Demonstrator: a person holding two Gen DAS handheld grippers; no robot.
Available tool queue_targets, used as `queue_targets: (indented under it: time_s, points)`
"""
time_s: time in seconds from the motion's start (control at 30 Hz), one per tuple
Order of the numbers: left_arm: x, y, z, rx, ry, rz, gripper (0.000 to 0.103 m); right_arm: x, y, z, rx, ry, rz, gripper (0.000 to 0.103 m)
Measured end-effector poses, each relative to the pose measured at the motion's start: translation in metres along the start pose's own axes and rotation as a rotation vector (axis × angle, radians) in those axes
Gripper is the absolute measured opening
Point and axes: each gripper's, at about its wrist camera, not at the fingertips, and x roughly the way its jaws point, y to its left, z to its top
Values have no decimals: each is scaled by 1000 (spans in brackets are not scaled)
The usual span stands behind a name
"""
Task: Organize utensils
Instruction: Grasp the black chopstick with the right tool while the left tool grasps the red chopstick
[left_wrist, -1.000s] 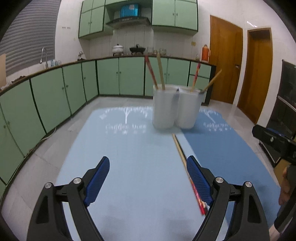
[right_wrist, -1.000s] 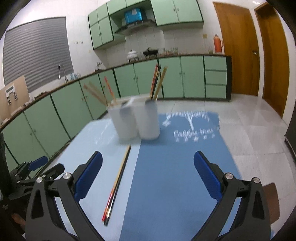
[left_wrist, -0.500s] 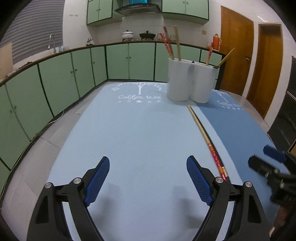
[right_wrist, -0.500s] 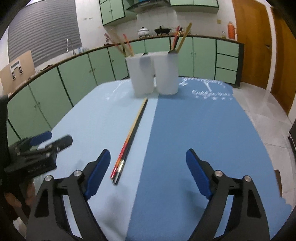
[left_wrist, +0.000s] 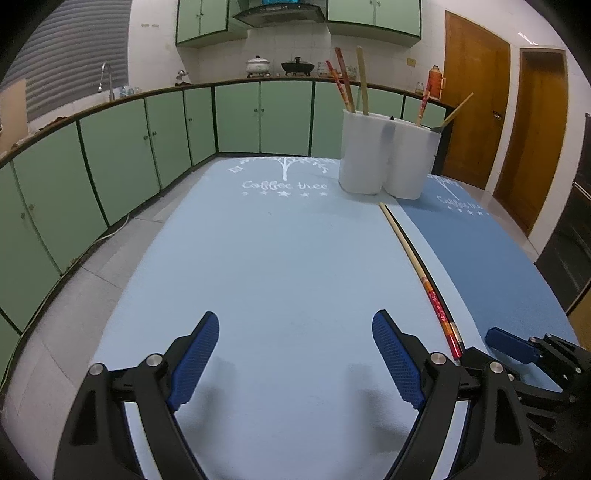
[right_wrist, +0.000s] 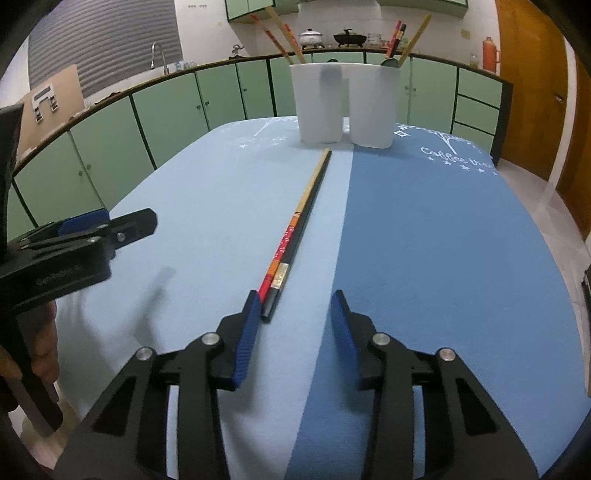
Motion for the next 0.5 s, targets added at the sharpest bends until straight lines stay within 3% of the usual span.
queue_targets:
  time_s: [0.2,0.33,0.5]
  points:
    - [5,-5,-2,0,12,-12,84,2,6,0,-37,11,-12,30]
    - [7,-7,-2,-3,14,-16,84,5,7,1,-51,20,-15,9]
    - [9,-9,-1,-3,15,-17,84,3,-6,3,-7,25,6,7]
